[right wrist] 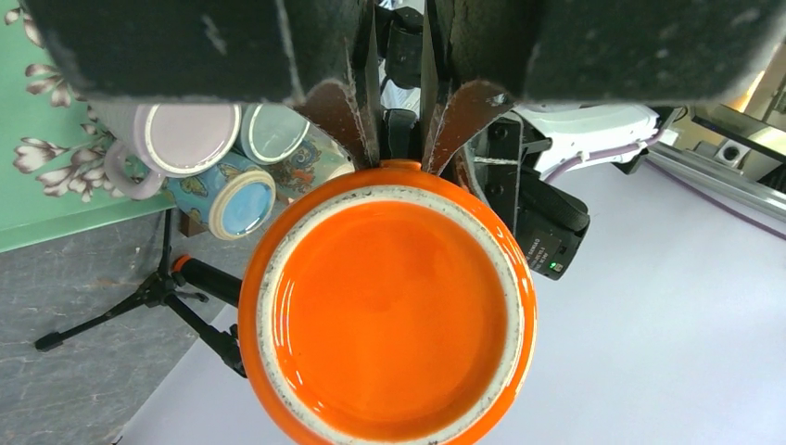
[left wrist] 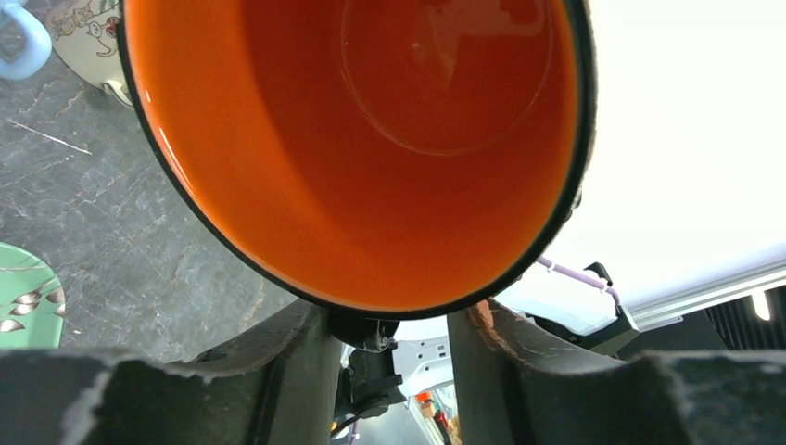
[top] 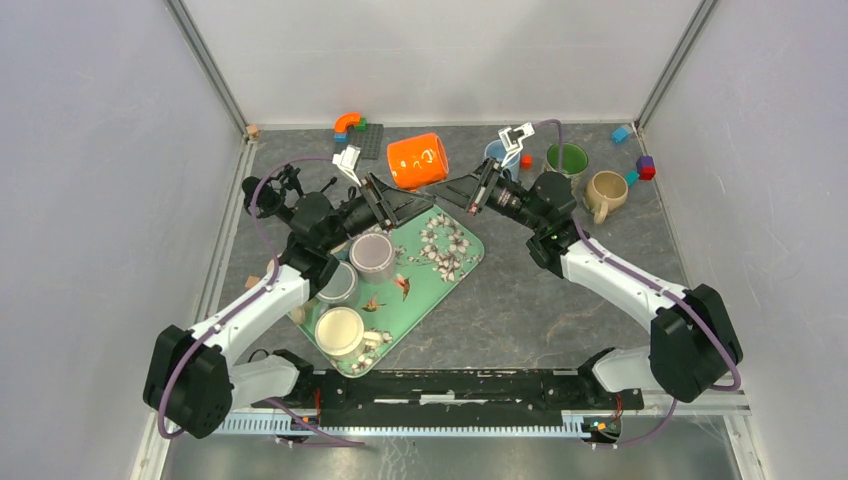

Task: Turn the mug right side up
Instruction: Turn over the cup on the tray.

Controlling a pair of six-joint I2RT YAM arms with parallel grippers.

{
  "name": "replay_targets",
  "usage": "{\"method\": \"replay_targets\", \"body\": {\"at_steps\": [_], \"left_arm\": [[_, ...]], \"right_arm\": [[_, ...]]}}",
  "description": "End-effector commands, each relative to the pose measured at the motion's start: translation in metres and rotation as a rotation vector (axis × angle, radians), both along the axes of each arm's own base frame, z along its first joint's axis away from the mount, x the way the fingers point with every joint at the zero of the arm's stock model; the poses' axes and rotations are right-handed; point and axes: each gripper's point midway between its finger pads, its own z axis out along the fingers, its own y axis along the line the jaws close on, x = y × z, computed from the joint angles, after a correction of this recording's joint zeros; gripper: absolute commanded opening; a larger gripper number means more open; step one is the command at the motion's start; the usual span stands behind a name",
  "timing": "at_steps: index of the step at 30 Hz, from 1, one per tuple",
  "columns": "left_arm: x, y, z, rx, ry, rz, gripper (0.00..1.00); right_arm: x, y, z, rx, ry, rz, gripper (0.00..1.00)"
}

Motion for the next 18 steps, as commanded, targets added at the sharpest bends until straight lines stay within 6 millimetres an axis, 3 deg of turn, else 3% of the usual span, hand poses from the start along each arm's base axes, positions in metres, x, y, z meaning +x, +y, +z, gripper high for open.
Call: {"method": "replay_targets", "body": {"at_steps": [1,8,15,18], "left_arm": [[-0.003,0.001,0.029,-0.067,-0.067,-0.015,0.48],[0.004,0.002,0.032,-0.103,-0.066,0.011,0.45],[0.001,0.004,0.035,-0.118,-0.090,0.012,0.27],[0.001,0.005,0.035,-0.114,-0.099,0.019,0.14]], "right_arm": [[-0.019,-0.009,0.050,0.118,-0.146,0.032,0.00],[-0.025,-0.009,0.046,0.141,-0.119,0.068,0.00],[-0.025,-0.009,0.041,0.142,-0.104,0.069,0.00],[-0.025,-0.009,0.039,0.138,-0.101,0.068,0.00]]}}
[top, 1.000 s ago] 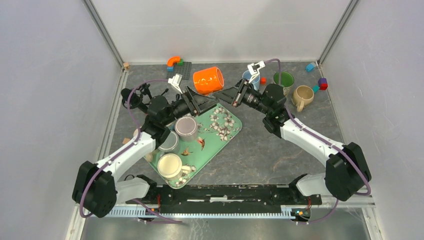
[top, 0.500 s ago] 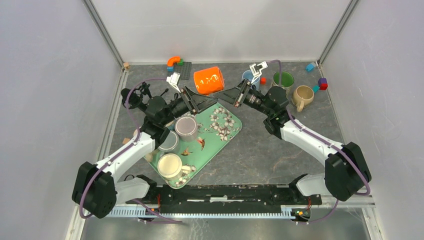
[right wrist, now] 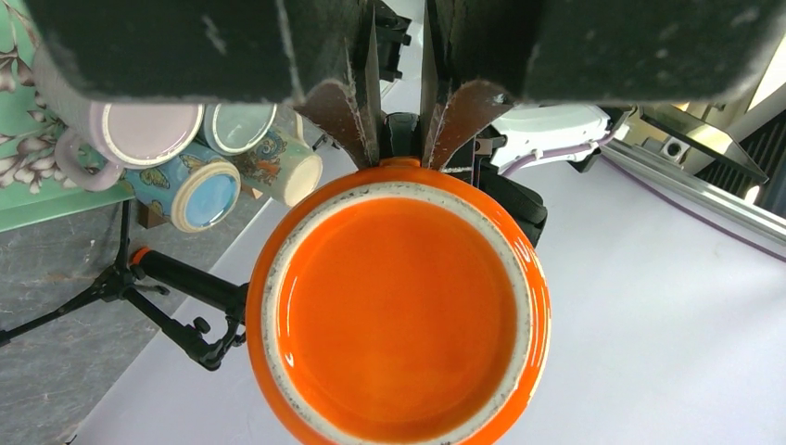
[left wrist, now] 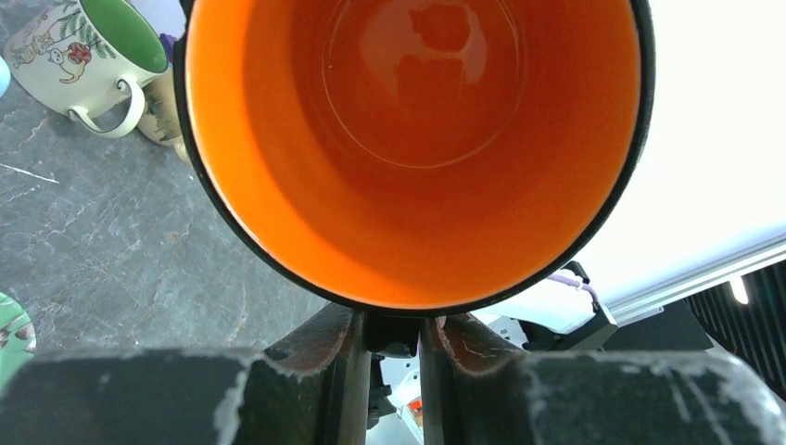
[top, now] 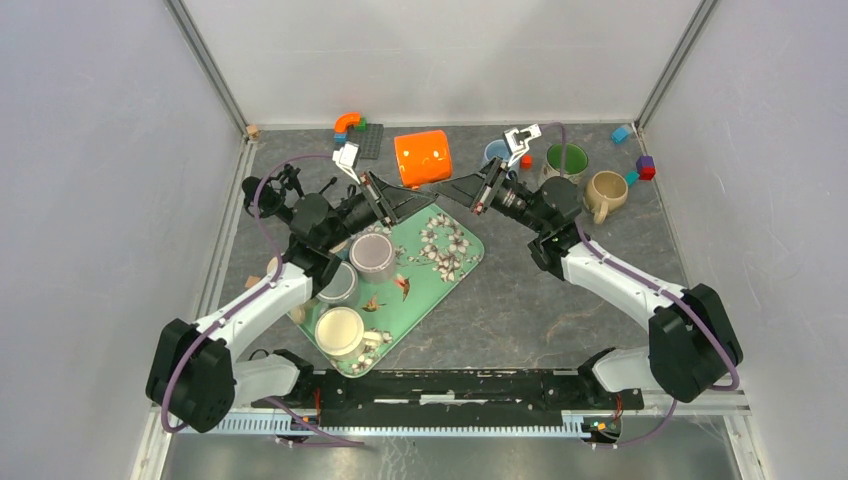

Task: Turn the mug right side up
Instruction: Turn over the cup on the tray.

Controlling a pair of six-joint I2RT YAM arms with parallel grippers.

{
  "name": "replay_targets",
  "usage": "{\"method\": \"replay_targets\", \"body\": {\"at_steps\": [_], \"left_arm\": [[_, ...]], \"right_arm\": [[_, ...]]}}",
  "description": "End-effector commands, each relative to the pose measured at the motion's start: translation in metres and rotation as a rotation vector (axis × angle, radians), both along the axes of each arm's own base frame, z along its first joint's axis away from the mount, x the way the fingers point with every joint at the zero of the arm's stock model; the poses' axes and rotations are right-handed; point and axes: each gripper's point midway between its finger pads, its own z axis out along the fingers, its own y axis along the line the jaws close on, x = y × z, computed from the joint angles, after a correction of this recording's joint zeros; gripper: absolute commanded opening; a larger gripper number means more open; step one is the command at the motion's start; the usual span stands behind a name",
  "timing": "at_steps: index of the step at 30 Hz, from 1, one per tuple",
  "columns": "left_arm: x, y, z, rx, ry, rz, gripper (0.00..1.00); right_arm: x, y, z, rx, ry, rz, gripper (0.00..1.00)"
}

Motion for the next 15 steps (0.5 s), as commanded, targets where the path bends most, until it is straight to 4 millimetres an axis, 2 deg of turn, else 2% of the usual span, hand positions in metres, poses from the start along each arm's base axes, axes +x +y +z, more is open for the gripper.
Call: {"method": "replay_targets", "body": {"at_steps": [1,3,5,7,10,15], "left_arm": [[-0.001,0.007,0.022,-0.053,-0.056,0.028,0.09],[0.000,0.007,0.020,-0.036,-0.057,0.036,0.03],[0.001,0.007,0.018,-0.013,-0.056,0.047,0.02],[0.001,0.008,0.019,0.006,-0.068,0.057,0.02],[0.002,0.006,0.020,0.049,-0.086,0.071,0.02],[0.005,-0.001,0.015,0.126,-0.107,0.100,0.02]], "right_arm": [[-0.016,-0.004,0.029,0.050,-0.131,0.020,0.00],[-0.014,-0.004,0.025,0.034,-0.129,0.014,0.00],[-0.012,-0.004,0.020,0.007,-0.129,0.001,0.02],[-0.008,-0.005,0.012,-0.036,-0.127,-0.025,0.13],[0.001,-0.007,-0.002,-0.126,-0.125,-0.079,0.36],[0.016,-0.022,-0.031,-0.297,-0.123,-0.201,0.66]]}}
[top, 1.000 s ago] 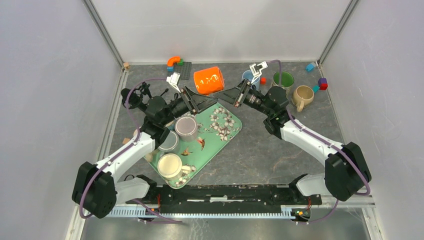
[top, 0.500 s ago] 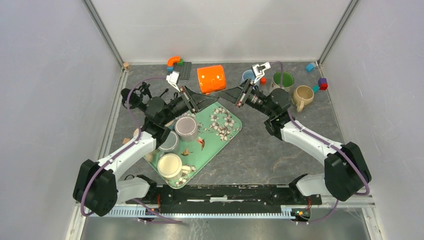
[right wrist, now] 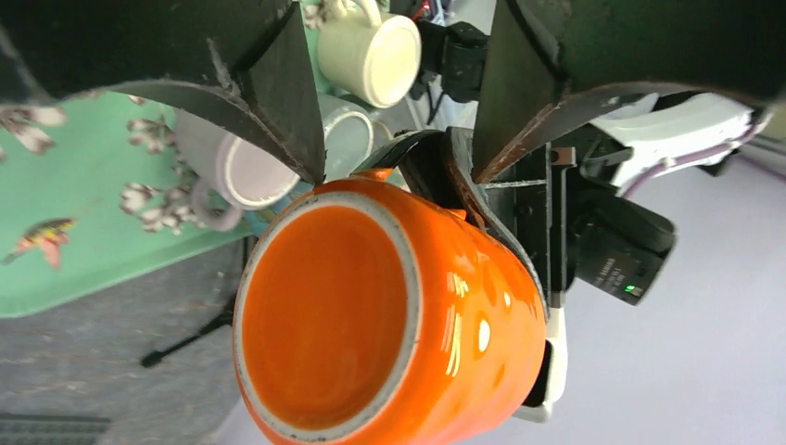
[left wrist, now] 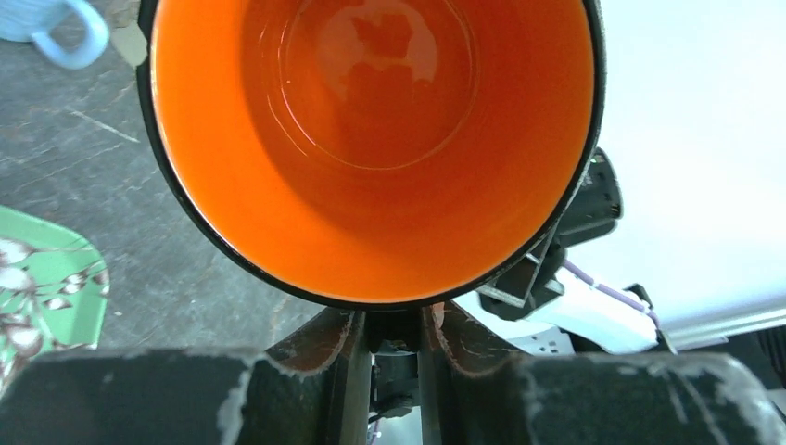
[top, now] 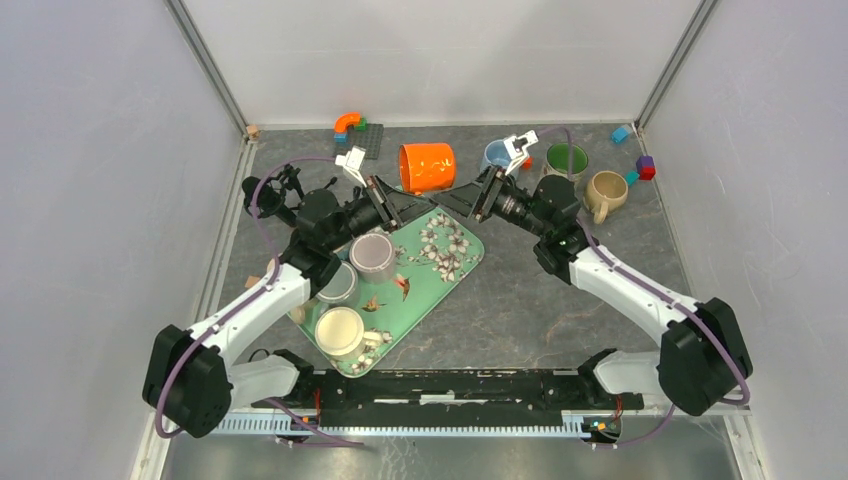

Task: Turn the mug right side up
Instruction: Turn over the cup on the tray.

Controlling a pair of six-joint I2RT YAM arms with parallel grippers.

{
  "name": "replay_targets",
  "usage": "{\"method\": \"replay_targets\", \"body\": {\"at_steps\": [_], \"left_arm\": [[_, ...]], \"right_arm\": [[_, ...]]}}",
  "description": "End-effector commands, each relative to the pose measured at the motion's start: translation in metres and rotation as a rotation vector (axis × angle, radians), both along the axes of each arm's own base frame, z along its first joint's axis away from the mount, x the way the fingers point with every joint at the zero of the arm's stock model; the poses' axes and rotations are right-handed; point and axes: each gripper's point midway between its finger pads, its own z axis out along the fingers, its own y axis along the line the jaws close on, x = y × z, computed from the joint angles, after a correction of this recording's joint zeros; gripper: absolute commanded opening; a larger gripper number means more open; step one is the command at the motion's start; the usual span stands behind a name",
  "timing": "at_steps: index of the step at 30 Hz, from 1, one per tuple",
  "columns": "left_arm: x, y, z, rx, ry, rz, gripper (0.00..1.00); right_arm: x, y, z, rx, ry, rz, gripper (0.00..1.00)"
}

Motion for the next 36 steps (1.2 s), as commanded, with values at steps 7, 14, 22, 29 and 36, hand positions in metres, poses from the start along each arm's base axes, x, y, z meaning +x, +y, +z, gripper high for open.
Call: {"method": "replay_targets", "body": {"at_steps": [7,14,22,29,36], "left_arm": [[0.016,-0.017,0.017,0.083,-0.118,0.057,0.02],[0.040,-0.038,-0.016,0.316,-0.093,0.128,0.02],[0.089,-0.052,-0.060,0.595,-0.055,0.220,0.02],[0.139,-0.065,-0.090,0.758,-0.050,0.281,0.02],[0.188,-0.074,-0.120,0.891,-0.049,0.358,0.02]], "right_arm": [[0.019,-0.056,-0.029,-0.361,-0.101,-0.311,0.85],[0.016,-0.111,-0.029,-0.526,-0.139,-0.524,0.98],[0.005,-0.149,-0.015,-0.606,-0.194,-0.649,0.98],[-0.008,-0.168,0.001,-0.633,-0.242,-0.694,0.98],[-0.018,-0.177,0.006,-0.650,-0.252,-0.705,0.98]]}}
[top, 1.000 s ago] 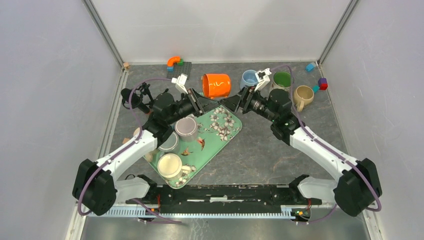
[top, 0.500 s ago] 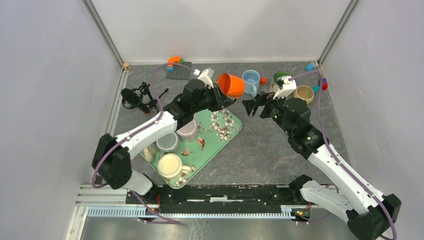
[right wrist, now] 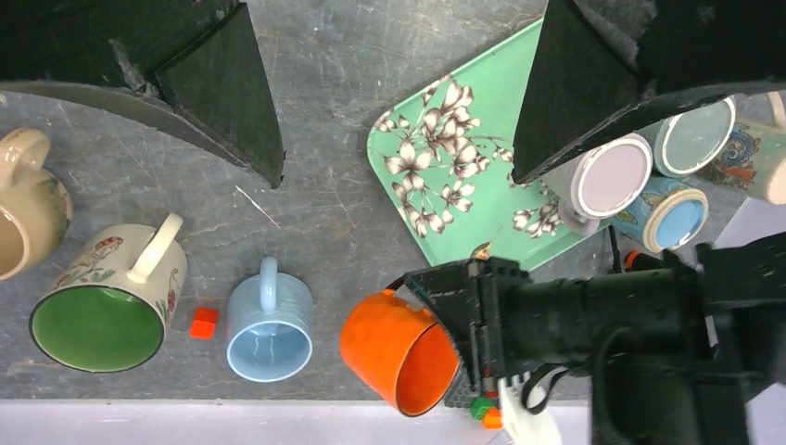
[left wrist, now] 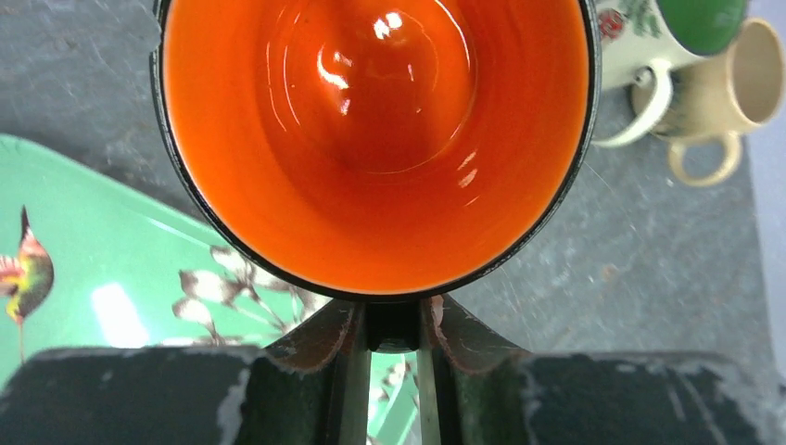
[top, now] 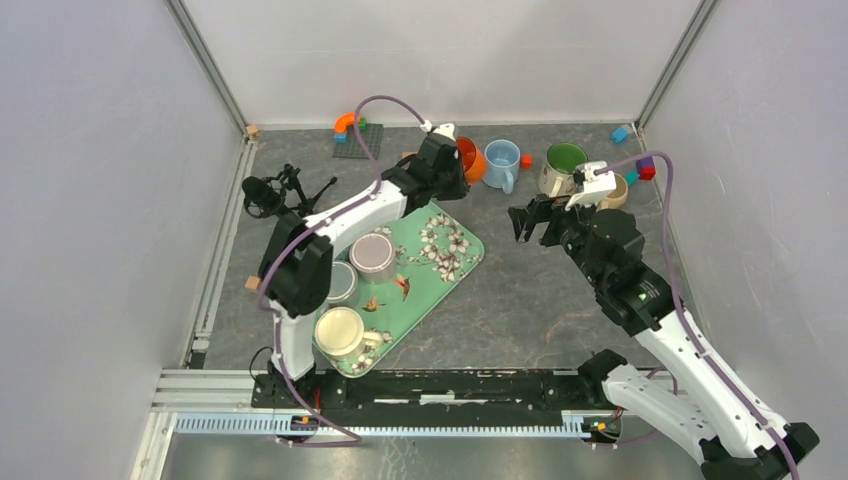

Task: Turn the mug right side up
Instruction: Turn over the cup on the tray, then place the cup at the corner of the board.

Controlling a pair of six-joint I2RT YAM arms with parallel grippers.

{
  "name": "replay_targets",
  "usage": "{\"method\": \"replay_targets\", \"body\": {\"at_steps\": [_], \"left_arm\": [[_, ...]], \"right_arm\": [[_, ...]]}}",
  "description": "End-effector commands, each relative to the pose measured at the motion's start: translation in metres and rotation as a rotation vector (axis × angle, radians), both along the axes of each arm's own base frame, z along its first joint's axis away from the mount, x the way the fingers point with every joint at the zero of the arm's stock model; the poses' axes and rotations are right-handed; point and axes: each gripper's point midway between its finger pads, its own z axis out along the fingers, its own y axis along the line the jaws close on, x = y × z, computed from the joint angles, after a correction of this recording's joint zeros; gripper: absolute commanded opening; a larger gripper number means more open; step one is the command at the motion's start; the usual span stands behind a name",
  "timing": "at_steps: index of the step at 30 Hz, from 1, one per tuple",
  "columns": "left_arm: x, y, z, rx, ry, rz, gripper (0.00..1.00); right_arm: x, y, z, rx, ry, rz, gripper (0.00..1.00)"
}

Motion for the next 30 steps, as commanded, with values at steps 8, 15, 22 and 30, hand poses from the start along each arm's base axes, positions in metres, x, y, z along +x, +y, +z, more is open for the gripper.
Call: {"method": "replay_targets", "body": {"at_steps": [8,15,22,30], "left_arm": [[0.083,0.002,-0.009,0.168,-0.126,0.106,0.02],[0.108,0.008,-0.030,0.213,-0.105,0.130,0.02],[0.121,0.008,-0.047,0.244,-0.063,0.124,0.02],[0.122,0.007,-0.063,0.254,-0.036,0.104,0.06]], "right_arm": [[-0.013,-0.010,0.030,0.002,-0.062,-0.001,0.98],[-0.008,-0.003,0.022,0.002,-0.058,0.019,0.98],[-0.003,0.001,0.017,-0.022,-0.046,0.033,0.98],[0.000,0.008,0.012,-0.018,-0.034,0.052,0.98]]}}
